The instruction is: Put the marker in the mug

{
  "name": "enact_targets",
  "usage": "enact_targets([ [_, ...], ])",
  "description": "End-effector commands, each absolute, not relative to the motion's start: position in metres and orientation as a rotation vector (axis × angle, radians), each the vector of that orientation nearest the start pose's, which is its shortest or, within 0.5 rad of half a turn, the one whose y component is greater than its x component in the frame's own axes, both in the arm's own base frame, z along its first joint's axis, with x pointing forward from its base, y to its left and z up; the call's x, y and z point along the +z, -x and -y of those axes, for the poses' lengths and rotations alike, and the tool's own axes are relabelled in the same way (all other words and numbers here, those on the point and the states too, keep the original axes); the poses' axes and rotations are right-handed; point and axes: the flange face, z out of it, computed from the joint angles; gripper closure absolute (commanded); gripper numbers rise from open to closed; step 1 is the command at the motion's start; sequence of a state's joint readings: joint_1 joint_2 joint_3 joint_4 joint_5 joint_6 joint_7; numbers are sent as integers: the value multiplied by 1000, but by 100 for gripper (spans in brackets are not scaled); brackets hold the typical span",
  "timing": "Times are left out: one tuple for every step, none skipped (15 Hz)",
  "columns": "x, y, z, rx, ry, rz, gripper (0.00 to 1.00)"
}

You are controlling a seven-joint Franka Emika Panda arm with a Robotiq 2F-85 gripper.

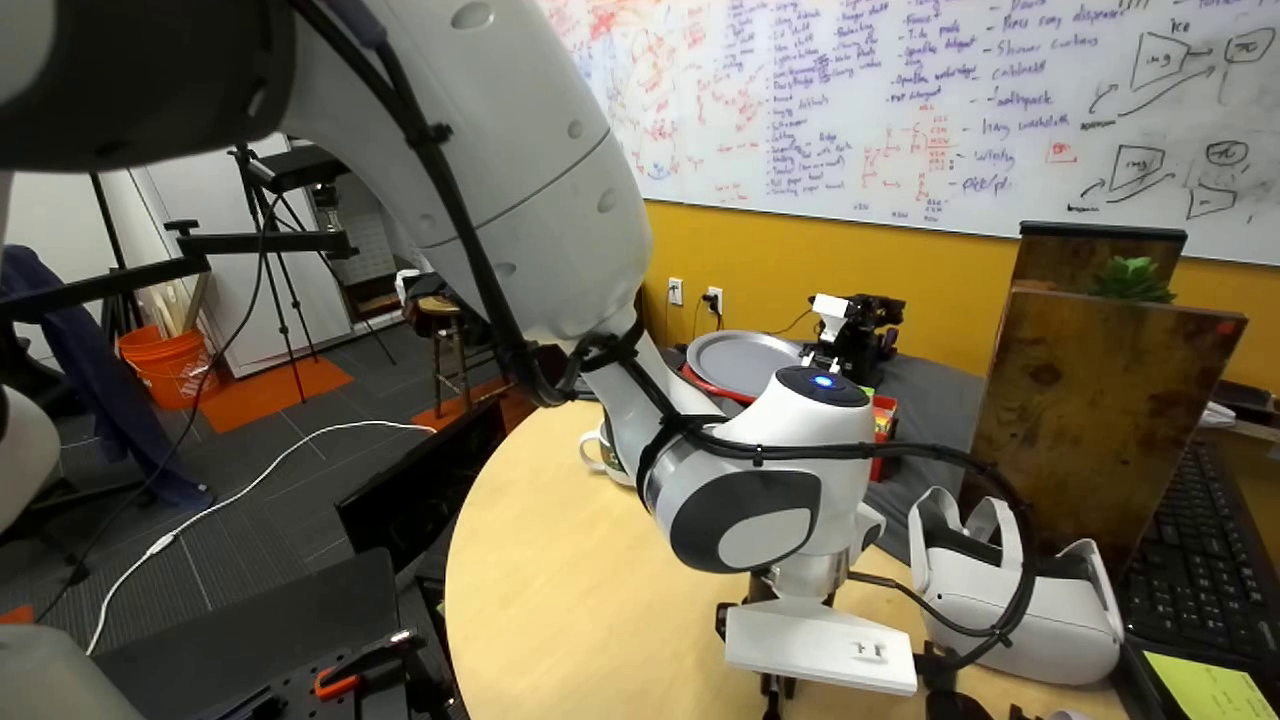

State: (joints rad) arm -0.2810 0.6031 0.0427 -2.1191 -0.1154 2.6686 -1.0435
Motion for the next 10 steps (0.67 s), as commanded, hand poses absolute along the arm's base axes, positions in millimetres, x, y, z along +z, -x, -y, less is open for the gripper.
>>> enact_targets([
  [116,-548,128,60,2805,1387,100],
  [117,-549,127,61,2813,1370,100],
  [120,-549,124,60,2824,1345,97],
  [122,-549,121,53,2832,1329,97],
  [125,-548,117,43,2837,1317,97],
  [128,-548,113,32,2846,1300,97],
  [132,-549,108,17,2847,1287,97],
  [134,-549,105,4,2851,1275,97],
  [138,-550,102,-8,2862,1249,97],
  [141,-551,99,-19,2866,1236,97],
])
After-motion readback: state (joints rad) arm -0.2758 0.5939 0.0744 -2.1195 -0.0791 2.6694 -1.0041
